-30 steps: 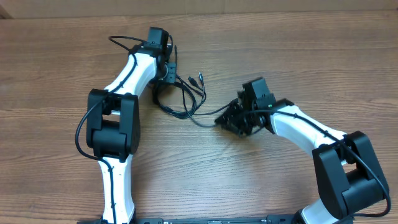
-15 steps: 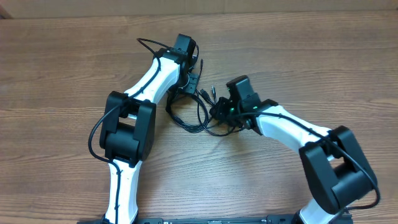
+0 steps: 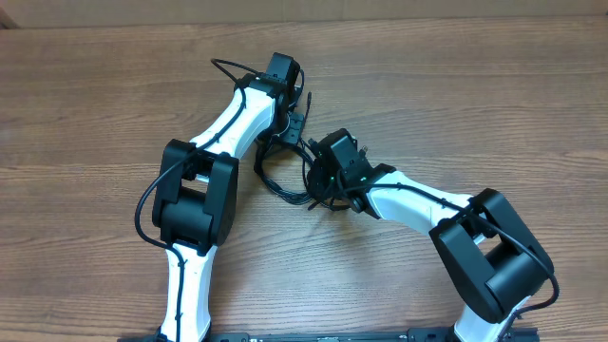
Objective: Untangle cables
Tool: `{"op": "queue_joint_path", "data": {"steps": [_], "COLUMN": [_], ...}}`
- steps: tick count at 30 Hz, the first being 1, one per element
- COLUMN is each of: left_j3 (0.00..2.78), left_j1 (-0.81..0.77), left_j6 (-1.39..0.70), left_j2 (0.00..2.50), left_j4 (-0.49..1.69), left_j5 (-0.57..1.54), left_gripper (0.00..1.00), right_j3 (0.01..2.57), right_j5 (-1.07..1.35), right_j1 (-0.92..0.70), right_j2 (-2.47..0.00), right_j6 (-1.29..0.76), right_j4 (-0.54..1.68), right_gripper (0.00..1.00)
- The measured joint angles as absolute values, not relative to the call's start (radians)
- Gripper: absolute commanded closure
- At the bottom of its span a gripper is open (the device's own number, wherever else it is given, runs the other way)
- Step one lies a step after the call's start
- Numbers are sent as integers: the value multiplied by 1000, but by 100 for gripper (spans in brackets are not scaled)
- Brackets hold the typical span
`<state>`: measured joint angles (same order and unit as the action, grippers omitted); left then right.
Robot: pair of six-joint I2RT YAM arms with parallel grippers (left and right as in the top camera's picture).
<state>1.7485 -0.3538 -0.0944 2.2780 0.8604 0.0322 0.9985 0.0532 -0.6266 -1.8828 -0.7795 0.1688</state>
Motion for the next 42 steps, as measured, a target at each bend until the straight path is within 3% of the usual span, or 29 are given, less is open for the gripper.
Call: {"op": "queue_joint_path", "data": {"steps": [4,6,10,15,24,37,42], "left_j3": [1751,1753,1754,1754,1754,1753,1753], "left_j1": [-354,-354,-354,-354,-354,-354,-354], "left_j6": [-52,-31,3,34,36,37,37], "left_j2": [2278,2278,2276,2276,2276,2276,2276], "left_j4": [888,912,957,970,970,965,965], "left_j5": [68,84,120,188,218,229,233], "left_gripper": [65,65,65,65,64,64,63], "right_j3": [1009,1044,1175,1298,1301,1501,1496], "right_j5": [23,11,-18,-45,-4,-31,-29], "right_j1": [-629,-629,-628,-628,-622,-595,-598], "right_j2": [-1893,-1902,-1923,-1934,-1962,-1994,-2073], "right_j6": [-757,-744,-732,-748,-685,-479,-435], "right_j4": [180,240,551,838,803,944,933], "right_gripper": [75,81,86,81,72,77,86]}}
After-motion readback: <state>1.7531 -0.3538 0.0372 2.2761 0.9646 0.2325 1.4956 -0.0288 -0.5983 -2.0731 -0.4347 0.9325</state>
